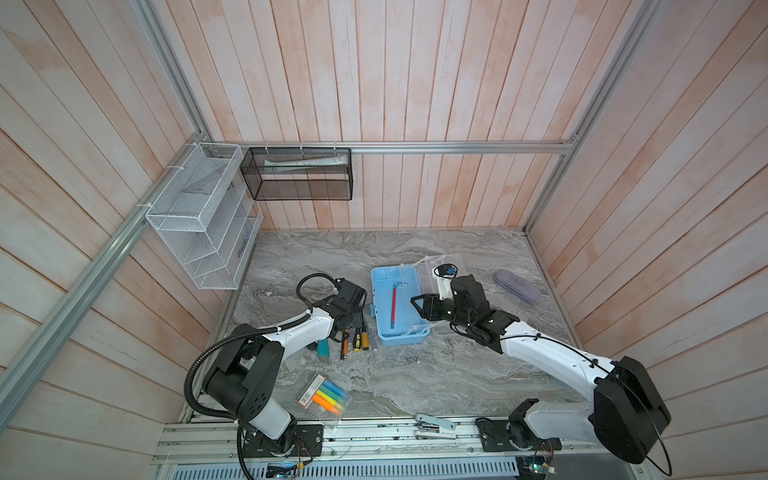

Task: Pack the tool kit
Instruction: 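Move the left gripper back to the tools and grasp the orange hex key, then lift the orange hex key with the left gripper and carry it over the box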

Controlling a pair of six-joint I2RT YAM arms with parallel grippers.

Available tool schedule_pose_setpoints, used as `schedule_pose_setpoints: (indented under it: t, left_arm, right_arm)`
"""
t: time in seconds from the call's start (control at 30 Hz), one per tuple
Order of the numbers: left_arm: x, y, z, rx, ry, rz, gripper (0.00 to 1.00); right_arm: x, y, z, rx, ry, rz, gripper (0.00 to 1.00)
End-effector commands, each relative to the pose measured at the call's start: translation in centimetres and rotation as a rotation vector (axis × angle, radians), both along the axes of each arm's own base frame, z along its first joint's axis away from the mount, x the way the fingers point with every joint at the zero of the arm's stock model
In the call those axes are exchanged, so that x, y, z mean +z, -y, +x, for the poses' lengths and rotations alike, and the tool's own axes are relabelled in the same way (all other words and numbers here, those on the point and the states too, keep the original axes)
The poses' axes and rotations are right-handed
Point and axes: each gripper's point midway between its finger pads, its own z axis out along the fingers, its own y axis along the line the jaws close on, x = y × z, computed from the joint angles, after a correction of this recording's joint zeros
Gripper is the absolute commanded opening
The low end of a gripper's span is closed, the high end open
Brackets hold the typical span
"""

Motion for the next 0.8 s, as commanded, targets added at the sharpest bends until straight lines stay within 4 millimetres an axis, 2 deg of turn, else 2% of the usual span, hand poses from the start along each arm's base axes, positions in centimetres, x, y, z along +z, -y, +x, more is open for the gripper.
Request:
schedule_pose_setpoints:
  t: [0.0,0.3,0.6,0.77]
  left_arm:
    - [-0.1,0.0,1.2,0.002,0.025,-0.004,0.24]
    - [-1.5,0.9,1.8,-0.022,-0.007,-0.012,0.21]
    - [-2.7,0.3,1.1,0.002,-0.033,0.000,0.18]
    - [-3.3,-0.1,0.9,0.016,-0.046,0.015,0.22]
  right_arm:
    - [0.5,-0.3,0.6,-0.006,0.025,0.015,0.53]
    - [-0.3,-0.6,1.3,-0.010,0.007,0.018,0.53]
    - [-0.9,-1.0,1.7,0.015,-0.013,0.019,0.52]
    - [-1.3,-0.8,1.9,0.015,-0.021,0.022,0.52]
